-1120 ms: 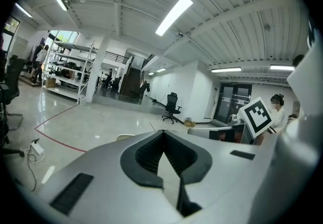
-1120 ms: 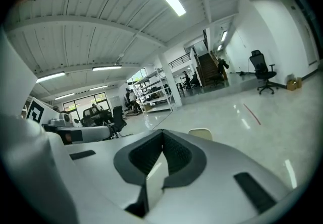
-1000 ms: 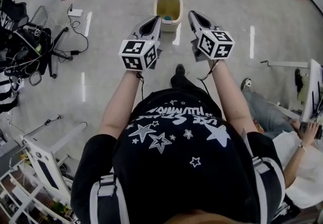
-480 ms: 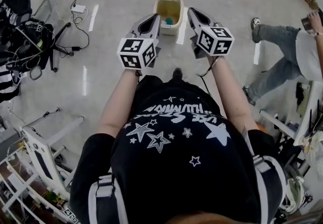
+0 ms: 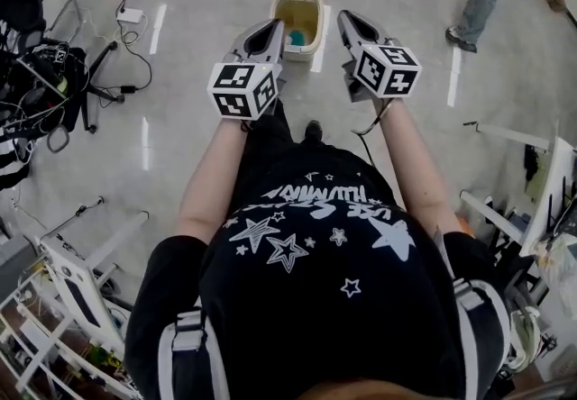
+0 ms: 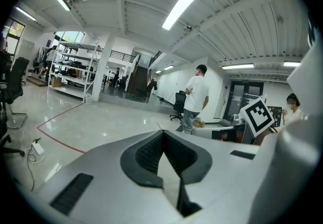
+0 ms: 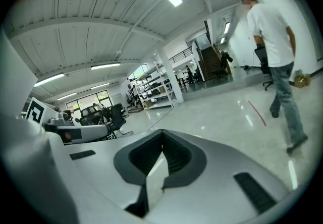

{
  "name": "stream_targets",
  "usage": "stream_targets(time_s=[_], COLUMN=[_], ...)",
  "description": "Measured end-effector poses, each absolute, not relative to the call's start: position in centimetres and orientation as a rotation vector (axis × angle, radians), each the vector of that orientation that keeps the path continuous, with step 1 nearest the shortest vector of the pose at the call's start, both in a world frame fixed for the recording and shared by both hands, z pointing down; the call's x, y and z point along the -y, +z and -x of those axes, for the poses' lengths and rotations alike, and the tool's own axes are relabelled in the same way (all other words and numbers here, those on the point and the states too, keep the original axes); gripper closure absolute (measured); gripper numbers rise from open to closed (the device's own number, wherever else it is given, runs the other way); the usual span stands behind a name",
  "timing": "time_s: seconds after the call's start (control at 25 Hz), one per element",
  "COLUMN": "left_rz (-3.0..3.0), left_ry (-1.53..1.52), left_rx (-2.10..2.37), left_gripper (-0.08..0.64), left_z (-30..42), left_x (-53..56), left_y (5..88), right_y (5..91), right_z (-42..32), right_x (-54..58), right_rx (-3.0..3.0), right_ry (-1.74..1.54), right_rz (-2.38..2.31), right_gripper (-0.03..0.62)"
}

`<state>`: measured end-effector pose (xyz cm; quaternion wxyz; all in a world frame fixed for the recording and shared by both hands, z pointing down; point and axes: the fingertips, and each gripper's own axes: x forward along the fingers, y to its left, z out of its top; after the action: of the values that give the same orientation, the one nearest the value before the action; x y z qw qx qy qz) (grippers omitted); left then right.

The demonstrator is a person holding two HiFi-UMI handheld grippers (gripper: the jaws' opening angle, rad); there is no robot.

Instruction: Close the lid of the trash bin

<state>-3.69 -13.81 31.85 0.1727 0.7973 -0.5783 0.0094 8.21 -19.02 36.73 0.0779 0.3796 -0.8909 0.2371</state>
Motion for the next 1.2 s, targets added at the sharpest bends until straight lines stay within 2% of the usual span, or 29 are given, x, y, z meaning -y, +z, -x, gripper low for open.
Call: stream_targets(time_s=[0.8,1.2], left_rz=[-2.386,-2.39], left_ry=[0.089,0.116], left_rx=[1.332,1.224], left_gripper=[0.549,0.549], left_z=[10.5,12.9], left_x=[30.7,35.1], left_y=[34.6,37.2], right_y=[38.8,41.8], right_z=[-2.7,-1.0], right_x=[32.4,34.9], right_rx=[2.468,2.335], right_ry=[0.779,0.846], right_rz=[-1.483,-1.568], right_gripper=[0.587,0.586])
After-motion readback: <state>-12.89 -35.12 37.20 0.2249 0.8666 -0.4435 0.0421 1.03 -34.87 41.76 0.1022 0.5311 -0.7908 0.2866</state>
